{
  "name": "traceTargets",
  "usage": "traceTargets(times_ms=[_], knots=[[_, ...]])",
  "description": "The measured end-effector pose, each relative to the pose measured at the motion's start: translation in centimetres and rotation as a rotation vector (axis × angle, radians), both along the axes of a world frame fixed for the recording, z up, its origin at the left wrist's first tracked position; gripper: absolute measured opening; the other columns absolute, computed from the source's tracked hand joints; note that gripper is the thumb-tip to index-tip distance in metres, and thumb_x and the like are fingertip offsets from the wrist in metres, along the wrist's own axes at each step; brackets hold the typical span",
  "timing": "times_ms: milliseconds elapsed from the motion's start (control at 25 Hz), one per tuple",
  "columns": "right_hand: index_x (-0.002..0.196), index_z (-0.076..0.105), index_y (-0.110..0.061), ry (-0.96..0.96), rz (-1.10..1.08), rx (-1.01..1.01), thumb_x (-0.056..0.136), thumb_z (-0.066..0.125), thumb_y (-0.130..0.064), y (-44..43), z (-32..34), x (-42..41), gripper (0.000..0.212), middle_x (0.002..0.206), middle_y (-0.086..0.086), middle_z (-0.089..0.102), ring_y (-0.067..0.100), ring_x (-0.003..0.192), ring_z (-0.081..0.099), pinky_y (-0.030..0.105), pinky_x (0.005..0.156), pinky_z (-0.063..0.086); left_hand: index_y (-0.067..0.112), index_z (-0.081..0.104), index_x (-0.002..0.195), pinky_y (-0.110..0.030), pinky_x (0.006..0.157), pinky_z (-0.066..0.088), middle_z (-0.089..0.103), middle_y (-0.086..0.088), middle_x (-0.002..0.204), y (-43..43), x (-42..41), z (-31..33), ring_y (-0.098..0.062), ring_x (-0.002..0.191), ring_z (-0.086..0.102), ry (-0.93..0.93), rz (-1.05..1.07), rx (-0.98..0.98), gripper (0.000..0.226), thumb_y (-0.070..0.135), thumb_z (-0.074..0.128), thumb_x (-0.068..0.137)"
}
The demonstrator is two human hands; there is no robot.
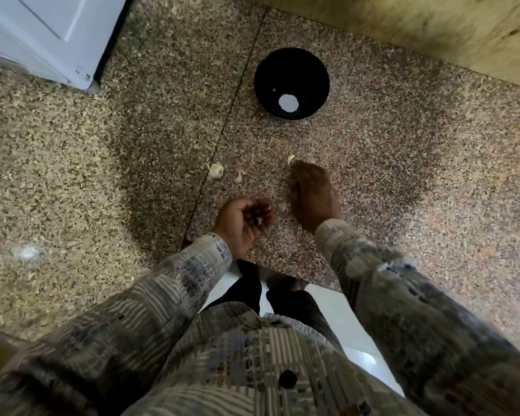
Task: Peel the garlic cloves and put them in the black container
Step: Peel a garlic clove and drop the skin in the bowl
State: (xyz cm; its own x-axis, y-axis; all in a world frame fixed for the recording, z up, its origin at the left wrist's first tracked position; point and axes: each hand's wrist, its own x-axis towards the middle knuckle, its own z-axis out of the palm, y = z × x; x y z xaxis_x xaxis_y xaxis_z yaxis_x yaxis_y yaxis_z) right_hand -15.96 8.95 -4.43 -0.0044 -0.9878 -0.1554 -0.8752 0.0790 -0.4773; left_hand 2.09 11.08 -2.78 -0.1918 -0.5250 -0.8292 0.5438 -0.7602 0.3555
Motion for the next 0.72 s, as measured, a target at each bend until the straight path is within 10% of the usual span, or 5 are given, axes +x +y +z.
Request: traceTargets(times_ms=[120,440,720], knots=[[0.162,0.025,-0.006,0.071,0.237,0.018,0.111,0.031,-0.035,5.0,-3.4,0.2,0.059,0.172,0.012,0.015,0.027,0.16,0.005,0.048,0.13,0.013,0.004,0.069,0.087,-0.03,0.06,0.059,0.068,-0.011,0.078,1.4,-0.2,0.1,-0.021,0.068,0.067,0.015,0.028,0.051,0.031,0.028,0.056,0.102],[0.16,0.027,0.002,0.09,0.104,-0.156,0.108,0.038,-0.032,5.5,-4.2,-3.6,0.063,0.169,0.021,0.019,0.036,0.159,0.012,0.057,0.125,0.02,0.018,0.046,0.061,-0.018,0.042,0.023,0.042,0.002,0.064,6.4,-0.8,-0.1,-0.009,0.05,0.037,0.274,-0.026,0.134,0.024,0.012,0.052,0.084],[0.159,0.027,0.004,0.053,0.4,-0.247,0.11,0.035,-0.043,7.7,-4.9,-1.1,0.068,0.169,0.021,0.018,0.033,0.159,0.01,0.054,0.126,0.019,0.008,0.069,0.082,-0.022,0.05,0.05,0.059,-0.007,0.076,11.8,-1.9,-2.6,-0.016,0.059,0.057,0.328,-0.018,0.116,0.023,0.024,0.061,0.096]])
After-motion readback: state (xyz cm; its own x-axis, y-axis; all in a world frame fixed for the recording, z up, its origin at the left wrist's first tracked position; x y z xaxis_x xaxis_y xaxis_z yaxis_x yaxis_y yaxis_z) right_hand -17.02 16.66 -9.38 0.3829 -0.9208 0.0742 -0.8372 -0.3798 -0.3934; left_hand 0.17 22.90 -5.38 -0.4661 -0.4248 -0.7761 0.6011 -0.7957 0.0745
